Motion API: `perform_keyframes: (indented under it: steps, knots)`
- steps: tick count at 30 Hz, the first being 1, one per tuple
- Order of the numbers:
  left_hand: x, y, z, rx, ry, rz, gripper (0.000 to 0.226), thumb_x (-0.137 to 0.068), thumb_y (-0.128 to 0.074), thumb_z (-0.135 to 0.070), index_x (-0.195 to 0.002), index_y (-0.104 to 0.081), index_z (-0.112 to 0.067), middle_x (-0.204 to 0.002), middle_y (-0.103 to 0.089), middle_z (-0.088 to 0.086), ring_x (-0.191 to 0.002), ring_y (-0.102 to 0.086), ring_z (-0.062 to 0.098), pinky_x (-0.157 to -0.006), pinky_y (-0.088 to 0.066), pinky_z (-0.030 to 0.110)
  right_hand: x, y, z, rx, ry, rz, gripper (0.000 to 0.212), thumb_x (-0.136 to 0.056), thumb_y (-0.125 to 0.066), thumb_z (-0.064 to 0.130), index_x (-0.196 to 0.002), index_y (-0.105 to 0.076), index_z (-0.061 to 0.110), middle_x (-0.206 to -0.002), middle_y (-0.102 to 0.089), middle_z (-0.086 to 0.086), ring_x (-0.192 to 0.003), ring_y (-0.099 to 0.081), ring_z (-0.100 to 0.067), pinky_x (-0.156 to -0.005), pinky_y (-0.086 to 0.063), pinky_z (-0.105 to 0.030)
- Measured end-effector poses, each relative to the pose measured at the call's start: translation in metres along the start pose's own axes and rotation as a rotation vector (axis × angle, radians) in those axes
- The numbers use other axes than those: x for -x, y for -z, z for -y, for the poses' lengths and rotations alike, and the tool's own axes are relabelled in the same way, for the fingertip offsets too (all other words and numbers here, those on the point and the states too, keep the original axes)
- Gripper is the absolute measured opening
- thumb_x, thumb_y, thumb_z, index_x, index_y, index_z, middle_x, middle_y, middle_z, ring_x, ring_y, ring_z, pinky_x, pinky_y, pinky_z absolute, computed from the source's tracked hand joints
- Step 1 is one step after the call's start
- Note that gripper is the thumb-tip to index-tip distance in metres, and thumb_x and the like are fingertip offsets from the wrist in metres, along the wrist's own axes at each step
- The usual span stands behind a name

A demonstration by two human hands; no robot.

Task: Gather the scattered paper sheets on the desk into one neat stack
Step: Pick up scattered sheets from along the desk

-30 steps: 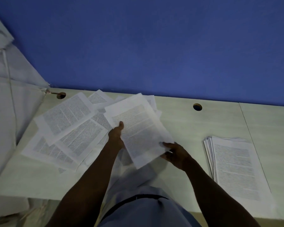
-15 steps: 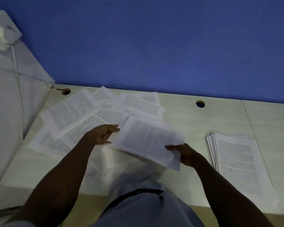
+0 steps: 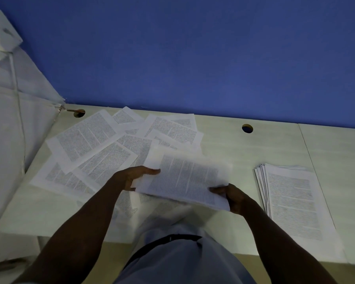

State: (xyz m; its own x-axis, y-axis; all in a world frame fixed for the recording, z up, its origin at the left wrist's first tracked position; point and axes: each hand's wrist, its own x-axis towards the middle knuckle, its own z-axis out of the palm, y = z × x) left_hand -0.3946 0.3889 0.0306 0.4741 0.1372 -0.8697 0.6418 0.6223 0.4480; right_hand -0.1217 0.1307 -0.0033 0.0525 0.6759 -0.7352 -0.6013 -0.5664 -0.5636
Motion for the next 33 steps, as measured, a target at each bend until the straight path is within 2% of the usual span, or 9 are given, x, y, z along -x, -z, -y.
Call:
perform_keyframes:
  steps: [2, 5, 9, 13, 15, 19, 22, 28, 33]
  knots:
    - [0.0, -0.001, -0.001, 0.072, -0.072, 0.003, 0.042, -0.088, -0.075, -0.032, -0.12, -0.069, -0.006, -0.112, -0.075, 0.013, -0.104, -0.071, 0.029, -0.087, -0.06, 0.039, 0.002, -0.002, 0.004, -0.002, 0.009, -0.013, 0.053, -0.073, -0.084, 0.004, -0.121, -0.063, -0.002, -0.114, -0.07, -0.02, -0.097, -0.073, -0.031, -0.071, -0.064, -0.039]
    - [-0.005, -0.002, -0.004, 0.005, -0.119, 0.089, 0.036, -0.091, -0.071, -0.018, -0.125, -0.066, -0.008, -0.119, -0.072, 0.013, -0.104, -0.071, 0.027, -0.091, -0.058, 0.041, 0.002, -0.003, 0.007, 0.077, 0.048, 0.003, 0.081, -0.06, -0.096, 0.019, -0.129, -0.057, 0.0, -0.122, -0.066, -0.023, -0.11, -0.068, -0.037, -0.078, -0.061, -0.043]
    - [-0.009, -0.009, -0.01, -0.162, -0.129, 0.149, 0.059, -0.075, -0.084, -0.014, -0.131, -0.063, -0.009, -0.129, -0.067, 0.014, -0.122, -0.062, 0.032, -0.103, -0.051, 0.045, -0.001, -0.009, 0.006, 0.142, 0.135, 0.001, 0.066, -0.08, -0.081, 0.02, -0.137, -0.052, 0.004, -0.133, -0.059, -0.026, -0.121, -0.062, -0.041, -0.092, -0.058, -0.05]
    - [-0.011, -0.011, -0.013, -0.099, -0.175, 0.119, 0.055, -0.079, -0.08, -0.009, -0.131, -0.063, -0.01, -0.13, -0.066, 0.015, -0.122, -0.06, 0.034, -0.099, -0.053, 0.045, 0.004, -0.005, 0.005, 0.098, 0.182, -0.044, 0.075, -0.075, -0.087, 0.026, -0.136, -0.051, 0.002, -0.128, -0.062, -0.027, -0.112, -0.065, -0.041, -0.085, -0.059, -0.051]
    - [-0.014, -0.016, -0.013, 0.053, -0.212, 0.067, 0.053, -0.08, -0.078, -0.004, -0.13, -0.062, -0.01, -0.13, -0.065, 0.018, -0.12, -0.061, 0.037, -0.094, -0.056, 0.049, 0.008, -0.001, 0.004, 0.019, 0.225, -0.091, 0.073, -0.078, -0.086, 0.025, -0.136, -0.051, 0.0, -0.127, -0.06, -0.028, -0.107, -0.067, -0.041, -0.079, -0.06, -0.051]
    - [-0.028, -0.053, -0.023, 0.315, -0.315, -0.116, 0.05, -0.082, -0.076, 0.0, -0.129, -0.059, 0.002, -0.121, -0.068, 0.022, -0.106, -0.069, 0.036, -0.079, -0.061, 0.049, 0.02, 0.006, 0.0, -0.148, 0.3, -0.173, 0.031, -0.096, -0.065, 0.001, -0.126, -0.059, 0.002, -0.118, -0.066, -0.024, -0.095, -0.073, -0.034, -0.071, -0.062, -0.047]
    - [-0.043, -0.108, -0.038, 0.42, -0.345, -0.171, 0.029, -0.087, -0.072, 0.0, -0.114, -0.063, 0.007, -0.105, -0.071, 0.022, -0.086, -0.07, 0.031, -0.062, -0.063, 0.041, 0.032, 0.02, -0.007, -0.301, 0.379, -0.282, 0.047, -0.092, -0.072, 0.008, -0.136, -0.058, -0.004, -0.136, -0.062, -0.028, -0.118, -0.064, -0.042, -0.091, -0.058, -0.054]
    - [-0.07, -0.239, -0.043, 0.178, -0.367, 0.048, 0.038, -0.084, -0.077, -0.004, -0.12, -0.066, -0.004, -0.114, -0.073, 0.017, -0.101, -0.071, 0.038, -0.077, -0.061, 0.051, 0.06, 0.087, -0.051, -0.462, 0.471, -0.463, 0.068, -0.084, -0.086, 0.027, -0.14, -0.058, 0.0, -0.146, -0.056, -0.024, -0.136, -0.052, -0.044, -0.114, -0.039, -0.063]
    - [-0.097, -0.328, -0.039, -0.141, -0.426, -0.058, 0.034, -0.083, -0.076, 0.004, -0.115, -0.068, -0.002, -0.109, -0.071, 0.011, -0.088, -0.068, 0.026, -0.054, -0.061, 0.035, 0.129, 0.099, -0.067, -0.591, 0.462, -0.831, 0.052, -0.07, -0.095, 0.014, -0.116, -0.073, 0.005, -0.119, -0.075, -0.012, -0.11, -0.071, -0.035, -0.099, -0.055, -0.057]
